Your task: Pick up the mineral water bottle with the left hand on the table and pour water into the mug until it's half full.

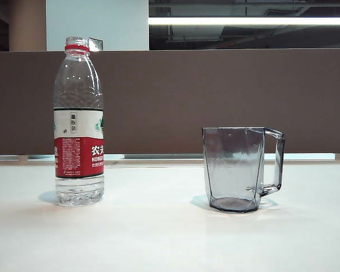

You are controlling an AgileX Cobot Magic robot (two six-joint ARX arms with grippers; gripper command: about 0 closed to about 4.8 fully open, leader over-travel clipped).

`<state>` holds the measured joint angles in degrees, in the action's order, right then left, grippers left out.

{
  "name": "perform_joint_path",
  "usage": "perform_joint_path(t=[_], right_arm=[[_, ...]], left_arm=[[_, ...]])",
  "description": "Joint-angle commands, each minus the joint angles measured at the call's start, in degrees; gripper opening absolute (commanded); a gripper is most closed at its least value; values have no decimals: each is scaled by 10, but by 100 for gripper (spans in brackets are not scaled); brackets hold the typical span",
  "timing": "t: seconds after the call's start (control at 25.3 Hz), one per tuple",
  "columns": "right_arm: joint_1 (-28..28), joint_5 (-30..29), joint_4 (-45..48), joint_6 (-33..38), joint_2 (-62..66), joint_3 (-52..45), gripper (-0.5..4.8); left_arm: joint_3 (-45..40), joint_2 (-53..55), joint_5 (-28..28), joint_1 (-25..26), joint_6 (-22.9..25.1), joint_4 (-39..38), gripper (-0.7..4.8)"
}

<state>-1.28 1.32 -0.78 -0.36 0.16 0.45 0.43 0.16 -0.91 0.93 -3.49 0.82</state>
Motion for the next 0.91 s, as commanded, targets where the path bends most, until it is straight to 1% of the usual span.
perform_joint_path(t=[0.04, 0.47, 0.55, 0.59, 0.71, 0.83, 0.91], right_arm=[[0, 0, 15, 2, -1, -4, -1], [0, 0, 23, 10, -1, 3, -1], [0, 0, 17, 23, 0, 27, -1], [0, 0, 13, 23, 2, 39, -1], [0, 0, -3, 23, 14, 73, -2], [-1, -4, -7, 23, 41, 113, -2], [-2, -26, -8, 23, 69, 144, -2]], left_arm=[[2, 0, 0, 0, 1, 5, -3], [5, 0, -4, 0, 5, 10, -5], [20, 0, -2, 0, 10, 8, -5], [28, 0, -2, 0, 19, 4, -5], [51, 0, -2, 0, 26, -7, -5], [79, 1, -12, -3, 17, -39, -5], [99, 8, -24, -15, 10, -56, -5]])
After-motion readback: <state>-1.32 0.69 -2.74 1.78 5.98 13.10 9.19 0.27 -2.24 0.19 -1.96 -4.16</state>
